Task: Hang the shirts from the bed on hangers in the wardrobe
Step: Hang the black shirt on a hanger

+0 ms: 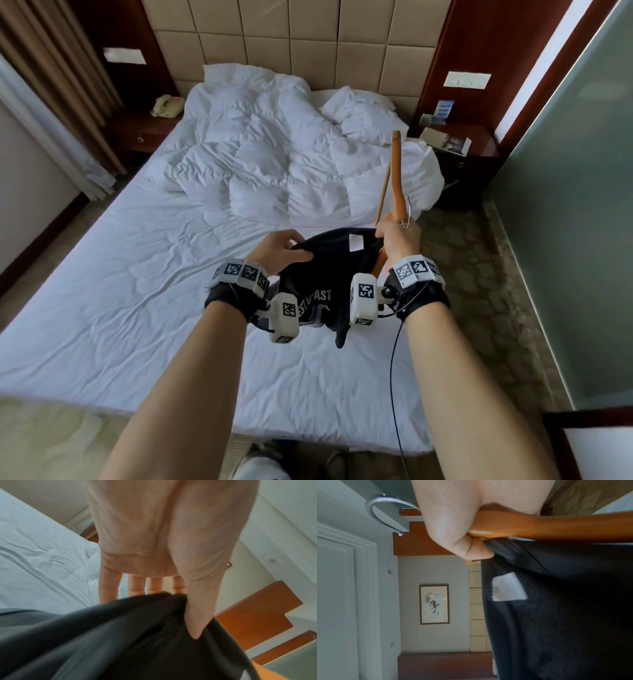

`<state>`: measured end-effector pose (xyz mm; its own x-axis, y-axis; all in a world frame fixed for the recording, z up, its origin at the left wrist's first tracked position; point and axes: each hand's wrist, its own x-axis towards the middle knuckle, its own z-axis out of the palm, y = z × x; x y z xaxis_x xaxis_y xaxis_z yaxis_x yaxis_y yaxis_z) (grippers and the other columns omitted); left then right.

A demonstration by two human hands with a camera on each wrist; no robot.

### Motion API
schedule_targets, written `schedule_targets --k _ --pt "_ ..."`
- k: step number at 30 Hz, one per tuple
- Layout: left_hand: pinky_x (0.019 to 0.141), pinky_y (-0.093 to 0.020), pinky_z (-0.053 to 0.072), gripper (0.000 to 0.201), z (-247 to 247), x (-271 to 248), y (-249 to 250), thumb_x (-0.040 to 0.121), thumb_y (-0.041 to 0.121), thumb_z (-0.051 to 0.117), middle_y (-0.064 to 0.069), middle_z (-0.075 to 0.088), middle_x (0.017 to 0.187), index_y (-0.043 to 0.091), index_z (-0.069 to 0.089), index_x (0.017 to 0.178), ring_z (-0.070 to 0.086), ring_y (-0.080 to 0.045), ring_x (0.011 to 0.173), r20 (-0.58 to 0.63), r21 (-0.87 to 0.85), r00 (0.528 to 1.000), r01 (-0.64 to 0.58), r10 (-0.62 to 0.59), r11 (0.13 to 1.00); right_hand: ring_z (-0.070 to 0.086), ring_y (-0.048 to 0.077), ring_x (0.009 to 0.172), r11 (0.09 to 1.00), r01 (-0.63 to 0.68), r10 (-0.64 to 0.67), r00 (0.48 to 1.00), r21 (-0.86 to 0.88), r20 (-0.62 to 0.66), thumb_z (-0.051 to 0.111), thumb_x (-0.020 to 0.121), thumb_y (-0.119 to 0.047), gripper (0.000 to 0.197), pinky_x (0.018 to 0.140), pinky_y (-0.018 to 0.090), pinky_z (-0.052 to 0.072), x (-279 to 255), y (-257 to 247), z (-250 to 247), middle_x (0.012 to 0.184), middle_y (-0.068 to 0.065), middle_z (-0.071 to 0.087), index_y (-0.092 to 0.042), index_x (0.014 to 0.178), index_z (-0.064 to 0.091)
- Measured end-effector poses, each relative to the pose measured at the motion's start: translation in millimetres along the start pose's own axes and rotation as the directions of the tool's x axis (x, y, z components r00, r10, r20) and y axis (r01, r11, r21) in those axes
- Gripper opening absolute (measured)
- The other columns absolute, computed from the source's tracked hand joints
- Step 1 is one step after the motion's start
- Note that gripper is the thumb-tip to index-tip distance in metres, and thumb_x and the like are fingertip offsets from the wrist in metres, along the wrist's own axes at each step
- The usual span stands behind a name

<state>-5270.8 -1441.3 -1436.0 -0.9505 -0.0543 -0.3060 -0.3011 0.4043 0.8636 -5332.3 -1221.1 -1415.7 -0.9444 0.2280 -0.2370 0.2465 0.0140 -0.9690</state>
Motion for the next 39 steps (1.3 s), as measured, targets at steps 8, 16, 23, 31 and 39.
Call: schedule_targets --k 8,16,23,31,39 --pt "0.072 -0.029 0.042 0.010 -21 16 -5 0.089 0.017 0.067 -0.004 0.060 0.085 0.013 0.058 0.087 0.055 -0.024 0.081 -0.376 0.111 0.926 0.030 0.014 0.993 0.054 0.015 0.071 0.999 0.033 -0.033 0.999 0.019 0.008 0.057 0.075 0.010 0.026 0.063 0.024 0.044 -6 5 19 0.077 -0.003 0.055 -0.009 0.092 0.059" --pt "0.081 -0.048 0.055 0.016 -44 31 -18 0.092 0.009 0.056 -0.017 0.059 0.084 -0.004 0.065 0.095 0.061 -0.029 0.080 -0.227 -0.365 0.953 0.107 -0.200 0.925 0.060 0.017 0.076 0.993 0.076 -0.069 0.994 -0.087 0.080 0.058 0.081 0.011 0.027 0.060 0.010 0.046 -13 22 52 0.083 0.002 0.062 -0.015 0.087 0.061" --pt "0.064 -0.031 0.039 0.020 -65 38 -28 0.087 0.019 0.061 -0.006 0.055 0.067 0.009 0.062 0.070 0.053 -0.022 0.069 -0.227 -0.536 0.928 0.133 -0.294 0.833 0.066 0.027 0.086 0.959 0.093 -0.078 0.995 -0.266 0.066 0.057 0.080 0.008 0.029 0.073 0.024 0.049 -15 40 78 0.087 0.007 0.068 -0.020 0.082 0.063" --pt "0.074 -0.039 0.050 0.014 -86 40 -28 0.087 0.015 0.063 -0.008 0.062 0.076 0.013 0.070 0.075 0.058 -0.024 0.079 -0.250 -0.697 0.906 0.077 -0.342 0.713 0.063 0.018 0.084 0.960 0.111 -0.103 0.994 -0.258 0.041 0.064 0.081 0.000 0.030 0.072 0.019 0.045 -29 43 107 0.088 -0.004 0.067 -0.019 0.103 0.072" --pt "0.068 -0.036 0.049 0.015 -113 43 -36 0.090 0.017 0.063 -0.008 0.061 0.076 0.017 0.067 0.076 0.058 -0.026 0.072 -0.352 -0.766 0.836 0.000 -0.421 0.642 0.070 0.017 0.094 0.983 0.176 -0.176 0.984 -0.054 0.004 0.085 0.073 -0.026 0.026 0.092 0.037 0.056 -39 35 122 0.093 -0.004 0.075 -0.018 0.097 0.076"
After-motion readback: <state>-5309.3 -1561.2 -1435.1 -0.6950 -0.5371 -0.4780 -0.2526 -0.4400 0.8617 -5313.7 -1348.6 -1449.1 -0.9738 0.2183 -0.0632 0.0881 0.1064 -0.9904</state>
